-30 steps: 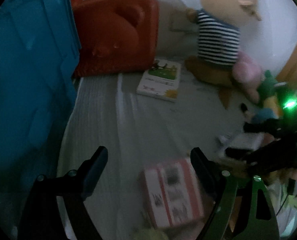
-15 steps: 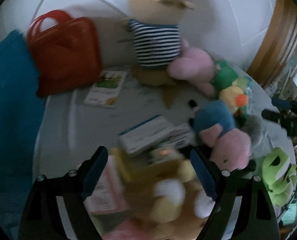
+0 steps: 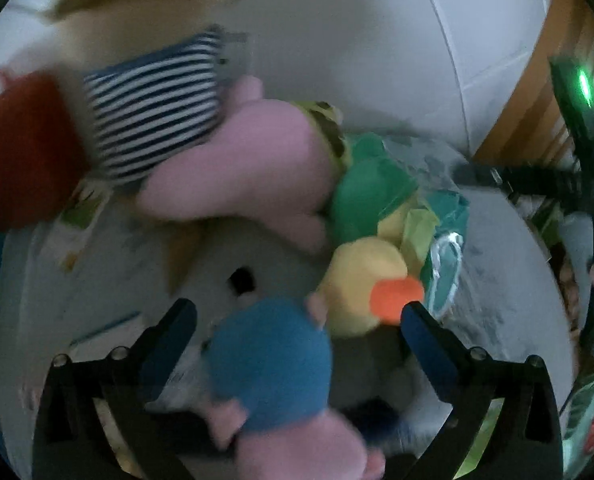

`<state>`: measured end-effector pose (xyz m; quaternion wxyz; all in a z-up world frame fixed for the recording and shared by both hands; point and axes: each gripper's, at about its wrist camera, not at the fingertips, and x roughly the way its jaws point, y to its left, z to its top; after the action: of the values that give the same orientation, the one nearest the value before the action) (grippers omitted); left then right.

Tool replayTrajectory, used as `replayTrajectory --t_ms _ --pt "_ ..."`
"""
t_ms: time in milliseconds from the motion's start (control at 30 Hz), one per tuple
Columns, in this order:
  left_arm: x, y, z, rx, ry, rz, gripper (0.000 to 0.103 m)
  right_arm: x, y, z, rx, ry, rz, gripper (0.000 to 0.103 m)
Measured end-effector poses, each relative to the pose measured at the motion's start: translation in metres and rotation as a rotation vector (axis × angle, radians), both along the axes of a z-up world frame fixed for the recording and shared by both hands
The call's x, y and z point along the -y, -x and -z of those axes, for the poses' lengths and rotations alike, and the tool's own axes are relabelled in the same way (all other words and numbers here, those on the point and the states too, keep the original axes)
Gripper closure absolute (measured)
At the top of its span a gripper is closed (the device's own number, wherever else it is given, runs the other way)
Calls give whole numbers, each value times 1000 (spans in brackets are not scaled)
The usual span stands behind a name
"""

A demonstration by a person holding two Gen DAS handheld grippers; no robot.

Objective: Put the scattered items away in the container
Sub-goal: 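Lift both tools back above the table toward the plush toys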

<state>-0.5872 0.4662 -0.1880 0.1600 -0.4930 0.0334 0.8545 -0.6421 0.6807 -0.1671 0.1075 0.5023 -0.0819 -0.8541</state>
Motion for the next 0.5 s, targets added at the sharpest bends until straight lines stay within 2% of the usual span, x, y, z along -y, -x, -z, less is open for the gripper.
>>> replayTrajectory --t_ms 67,133,167,233,267,333,400,500 --pt "-16 14 20 21 29 19 0 5 25 12 18 39 -29 0" --pt "-24 22 37 57 34 38 0 19 48 39 71 39 -70 0" --pt "-23 23 43 78 39 39 0 27 55 62 131 35 -104 0" --pt "-18 21 50 111 45 45 2 24 56 92 262 245 -101 1" --pt "-14 16 50 114 49 53 3 23 50 100 300 301 -85 1" --pt "-6 1 48 102 98 74 5 28 35 96 302 287 -130 1" --pt "1 -19 46 96 143 93 5 47 4 81 321 289 -240 1" --pt "18 -52 35 99 128 84 5 77 -45 64 310 178 -331 3"
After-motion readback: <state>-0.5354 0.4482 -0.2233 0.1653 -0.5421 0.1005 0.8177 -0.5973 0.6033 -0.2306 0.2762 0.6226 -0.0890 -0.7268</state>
